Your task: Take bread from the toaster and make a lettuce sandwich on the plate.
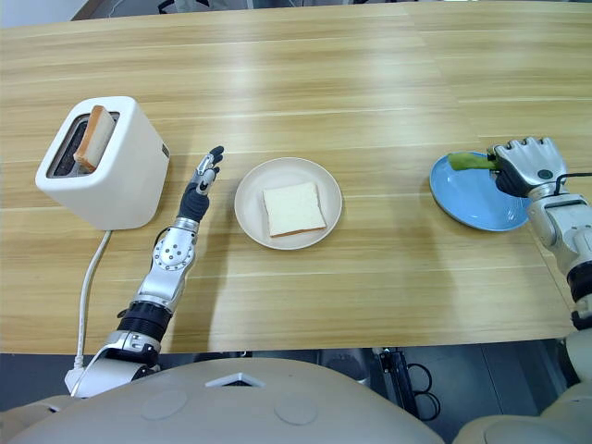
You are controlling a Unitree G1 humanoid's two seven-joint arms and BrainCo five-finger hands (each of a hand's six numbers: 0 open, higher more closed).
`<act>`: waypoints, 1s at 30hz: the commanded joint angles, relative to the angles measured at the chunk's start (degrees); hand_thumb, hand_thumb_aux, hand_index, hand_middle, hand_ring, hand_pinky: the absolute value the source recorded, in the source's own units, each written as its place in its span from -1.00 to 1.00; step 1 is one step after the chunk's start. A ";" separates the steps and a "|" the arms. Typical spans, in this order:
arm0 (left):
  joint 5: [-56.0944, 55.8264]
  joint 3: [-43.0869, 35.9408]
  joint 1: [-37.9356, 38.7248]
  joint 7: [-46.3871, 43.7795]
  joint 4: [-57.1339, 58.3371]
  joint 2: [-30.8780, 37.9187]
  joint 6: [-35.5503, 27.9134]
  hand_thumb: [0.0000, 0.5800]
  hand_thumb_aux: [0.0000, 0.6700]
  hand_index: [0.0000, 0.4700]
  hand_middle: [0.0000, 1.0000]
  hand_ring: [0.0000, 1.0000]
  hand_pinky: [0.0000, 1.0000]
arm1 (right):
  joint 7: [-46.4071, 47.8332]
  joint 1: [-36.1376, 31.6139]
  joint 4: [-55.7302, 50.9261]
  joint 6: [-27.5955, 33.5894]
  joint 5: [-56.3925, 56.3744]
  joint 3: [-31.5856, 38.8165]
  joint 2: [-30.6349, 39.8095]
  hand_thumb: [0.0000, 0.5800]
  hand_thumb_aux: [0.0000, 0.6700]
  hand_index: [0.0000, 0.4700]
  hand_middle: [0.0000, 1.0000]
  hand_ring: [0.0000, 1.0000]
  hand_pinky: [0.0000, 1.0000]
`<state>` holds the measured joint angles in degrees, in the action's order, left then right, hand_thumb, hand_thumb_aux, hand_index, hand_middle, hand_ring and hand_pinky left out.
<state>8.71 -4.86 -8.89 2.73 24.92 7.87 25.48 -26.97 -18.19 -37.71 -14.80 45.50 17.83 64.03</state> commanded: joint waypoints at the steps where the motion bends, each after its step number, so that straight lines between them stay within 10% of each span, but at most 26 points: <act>1: 0.47 0.39 -0.20 0.07 0.75 0.02 -0.35 -1.00 -1.00 -1.00 -1.00 -1.00 -1.00 | 2.87 3.86 12.19 2.87 -1.04 -4.60 0.74 1.00 1.00 0.96 1.00 1.00 1.00; 11: 0.44 0.53 -2.01 0.31 3.03 -0.19 0.15 -1.00 -1.00 -1.00 -1.00 -1.00 -1.00 | 12.77 3.95 36.29 5.24 1.05 -4.04 -13.42 1.00 1.00 0.96 1.00 1.00 1.00; 20: 0.42 0.41 -2.90 0.24 4.20 -0.16 0.62 -1.00 -1.00 -1.00 -1.00 -1.00 -1.00 | 16.18 -3.05 23.90 -0.47 4.15 6.98 -29.54 1.00 1.00 0.96 1.00 1.00 1.00; 30: 0.53 0.42 -2.34 0.15 3.59 0.05 0.53 -1.00 -1.00 -1.00 -1.00 -1.00 -1.00 | 16.35 -2.67 17.33 -3.17 4.44 8.53 -31.10 1.00 1.00 0.96 1.00 1.00 1.00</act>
<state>8.73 -4.67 -11.92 3.05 28.52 7.65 26.29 -11.38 -21.43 -20.43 -17.49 49.93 26.64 32.44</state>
